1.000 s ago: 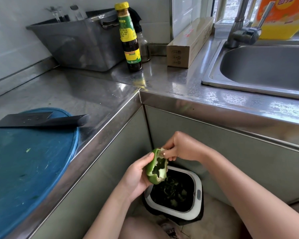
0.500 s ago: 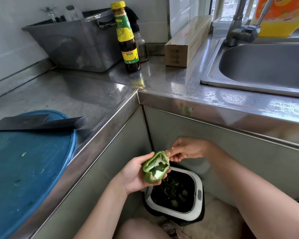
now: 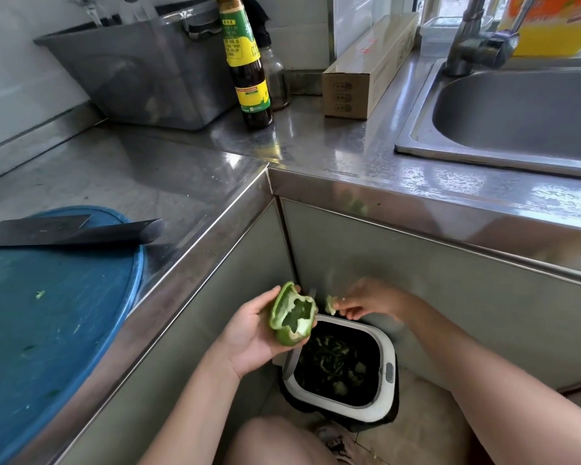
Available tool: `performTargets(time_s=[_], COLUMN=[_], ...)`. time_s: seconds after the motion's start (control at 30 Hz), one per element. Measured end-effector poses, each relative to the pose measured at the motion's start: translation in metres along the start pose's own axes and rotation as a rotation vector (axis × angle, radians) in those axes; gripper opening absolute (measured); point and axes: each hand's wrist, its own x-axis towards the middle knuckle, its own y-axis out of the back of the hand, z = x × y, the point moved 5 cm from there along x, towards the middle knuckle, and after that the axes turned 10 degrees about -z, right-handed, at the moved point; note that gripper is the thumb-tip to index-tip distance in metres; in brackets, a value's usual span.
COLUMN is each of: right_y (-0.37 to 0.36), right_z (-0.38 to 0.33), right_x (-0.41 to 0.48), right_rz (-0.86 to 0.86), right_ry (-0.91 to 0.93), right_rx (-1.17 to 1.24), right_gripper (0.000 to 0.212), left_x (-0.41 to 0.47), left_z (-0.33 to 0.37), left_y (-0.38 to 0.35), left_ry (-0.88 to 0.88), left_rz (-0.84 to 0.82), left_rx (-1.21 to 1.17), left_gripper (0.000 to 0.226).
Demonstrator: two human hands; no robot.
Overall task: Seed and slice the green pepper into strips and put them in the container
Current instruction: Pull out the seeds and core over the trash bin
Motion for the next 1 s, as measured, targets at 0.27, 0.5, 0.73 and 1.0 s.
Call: performTargets(time_s=[0.27,0.5,0.73,1.0], right_y=[-0.019,-0.026,-0.028,-0.027], right_z=[-0.006,-0.002,-0.001,-0.032], right_x=[0.005,0.004,0.008,-0.019], right_rz=[0.411,0.522,0.562,0.643], right_ry=[0.146,0.201,0.014,0.217], right_rx=[-0.472,-0.441,-0.561,-0.397], right_gripper=[0.033,0.037,0.025,0.029], left_x=[-0.002,-0.005,-0.006,-0.003], left_z=[-0.005,-0.002,0.0,-0.001], left_y=[0.004,-0.005,-0.009,-0.004], left_ry=[-0.13,-0.235,-0.323,-0.344], left_rz=[0.088,-0.005,-0.183,0.01], left_rx=[-0.11,-0.227,-0.305,-0.234], left_gripper=[0.03,0.047,0.052,0.038])
